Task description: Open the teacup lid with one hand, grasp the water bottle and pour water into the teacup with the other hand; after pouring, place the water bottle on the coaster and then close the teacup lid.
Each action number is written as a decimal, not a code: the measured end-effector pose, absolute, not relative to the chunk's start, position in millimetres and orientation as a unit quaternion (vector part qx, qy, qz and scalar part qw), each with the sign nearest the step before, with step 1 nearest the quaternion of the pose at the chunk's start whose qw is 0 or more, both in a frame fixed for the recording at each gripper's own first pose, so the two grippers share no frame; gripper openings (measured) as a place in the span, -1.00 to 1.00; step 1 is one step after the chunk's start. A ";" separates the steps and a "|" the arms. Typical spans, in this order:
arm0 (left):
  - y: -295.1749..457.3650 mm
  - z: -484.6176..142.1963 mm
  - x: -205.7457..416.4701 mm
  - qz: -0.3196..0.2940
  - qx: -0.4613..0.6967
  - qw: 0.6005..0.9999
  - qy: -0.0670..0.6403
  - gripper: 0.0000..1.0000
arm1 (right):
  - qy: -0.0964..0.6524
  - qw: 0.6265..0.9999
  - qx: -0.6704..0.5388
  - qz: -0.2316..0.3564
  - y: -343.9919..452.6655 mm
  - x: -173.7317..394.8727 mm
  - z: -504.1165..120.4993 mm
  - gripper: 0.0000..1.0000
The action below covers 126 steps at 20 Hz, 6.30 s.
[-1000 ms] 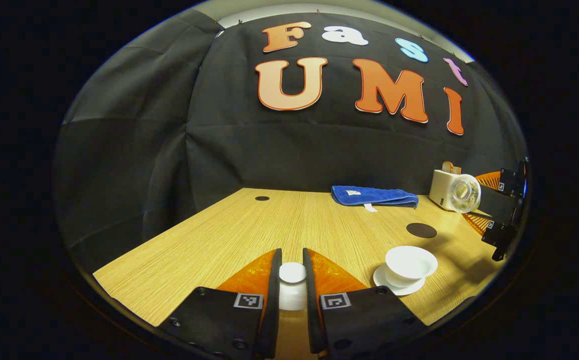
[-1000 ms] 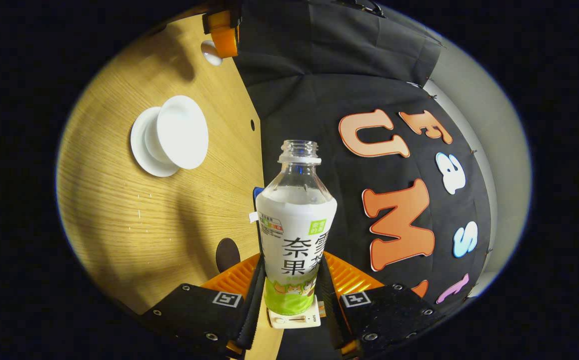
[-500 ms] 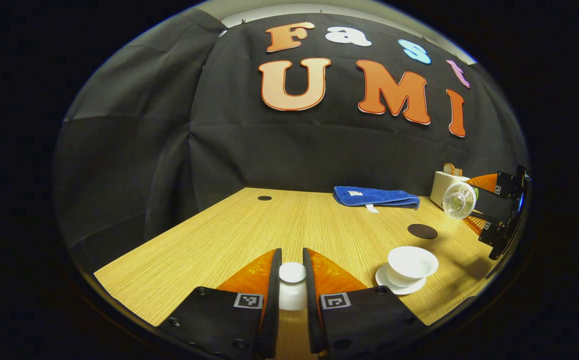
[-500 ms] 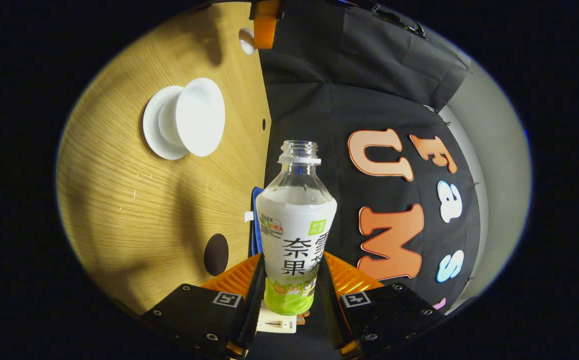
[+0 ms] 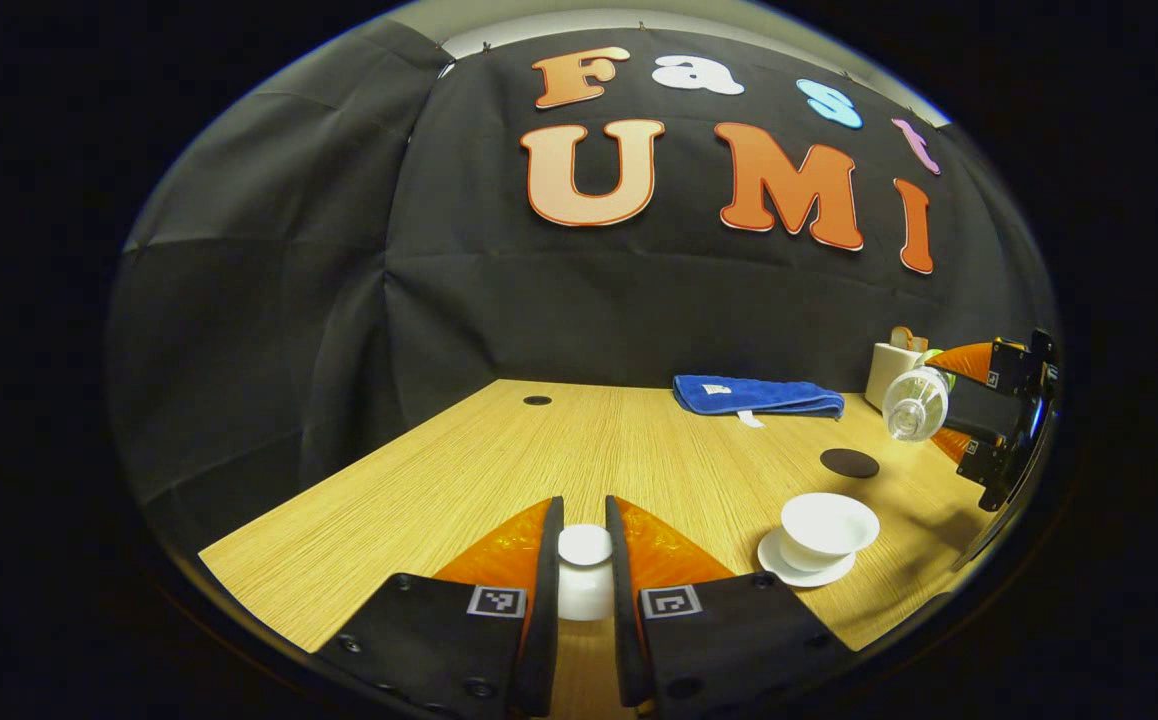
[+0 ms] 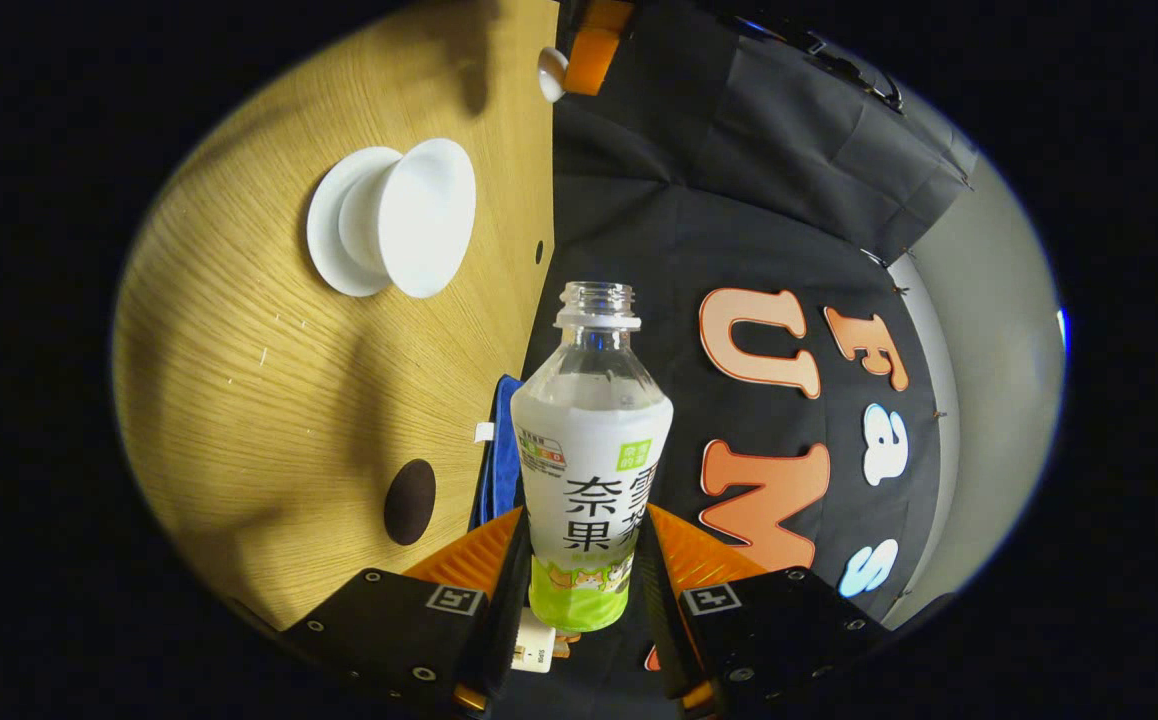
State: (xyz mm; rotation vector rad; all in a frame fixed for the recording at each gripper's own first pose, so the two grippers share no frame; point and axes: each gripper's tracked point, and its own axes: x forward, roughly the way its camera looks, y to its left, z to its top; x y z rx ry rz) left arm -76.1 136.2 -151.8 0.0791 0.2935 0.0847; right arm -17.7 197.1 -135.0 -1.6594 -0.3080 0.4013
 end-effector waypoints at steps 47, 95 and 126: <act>130.0 -151.5 -81.1 0.020 0.039 0.988 0.150 -0.44 | -0.314 0.483 -0.807 0.130 238.5 -20.6 -120.3 0.15; -8.0 -100.7 -46.8 -0.097 0.013 0.994 0.055 -0.46 | -0.060 0.927 -0.331 0.164 170.3 50.9 -136.6 0.17; -10.0 -118.6 -49.9 -0.088 0.019 0.993 0.080 -0.46 | 0.171 0.964 -0.054 0.196 172.4 85.8 -231.2 0.12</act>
